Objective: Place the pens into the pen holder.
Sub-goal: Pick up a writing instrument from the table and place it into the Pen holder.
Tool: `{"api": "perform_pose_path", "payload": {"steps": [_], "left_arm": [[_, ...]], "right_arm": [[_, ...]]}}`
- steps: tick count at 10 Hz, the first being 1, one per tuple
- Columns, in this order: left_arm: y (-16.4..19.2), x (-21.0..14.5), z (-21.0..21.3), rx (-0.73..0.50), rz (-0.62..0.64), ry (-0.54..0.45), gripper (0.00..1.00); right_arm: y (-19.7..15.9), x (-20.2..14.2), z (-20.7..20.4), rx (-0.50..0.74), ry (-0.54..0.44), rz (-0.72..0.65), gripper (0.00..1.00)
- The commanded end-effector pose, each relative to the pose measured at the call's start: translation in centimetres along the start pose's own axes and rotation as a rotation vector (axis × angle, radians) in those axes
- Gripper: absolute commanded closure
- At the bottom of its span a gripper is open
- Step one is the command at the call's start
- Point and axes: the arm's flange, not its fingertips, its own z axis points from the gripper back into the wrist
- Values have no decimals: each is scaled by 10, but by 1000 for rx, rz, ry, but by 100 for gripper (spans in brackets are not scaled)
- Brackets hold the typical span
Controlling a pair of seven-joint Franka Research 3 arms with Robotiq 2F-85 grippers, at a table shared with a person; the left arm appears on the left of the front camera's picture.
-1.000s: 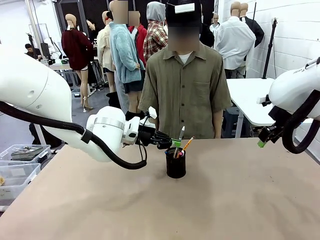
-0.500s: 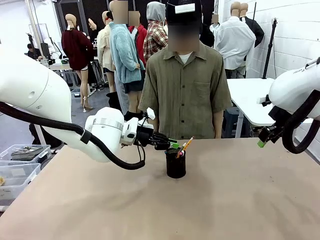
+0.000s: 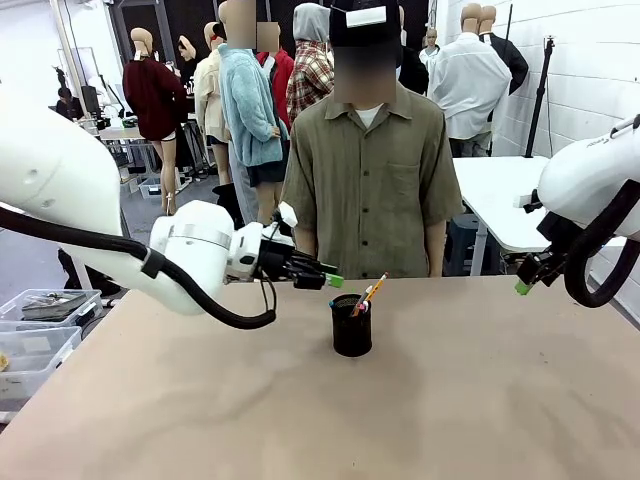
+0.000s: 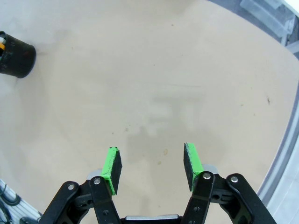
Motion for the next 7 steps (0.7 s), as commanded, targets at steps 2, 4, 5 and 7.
{"api": "perform_pose_path", "payload": {"steps": [2,4,5,7], "left_arm": [[-20,29,75,83,41,175,51],[-27,35,106,163,158,400,51],[-29,29,114,202,236,593,51],[-31,17,127,272,353,770,19]], "right_arm": [[0,-4,-2,-20,0,18,32],[0,-4,-2,-20,0,18,32],[0,-4,-2,-20,0,18,32],[0,-4,-2,-20,0,18,32]]}}
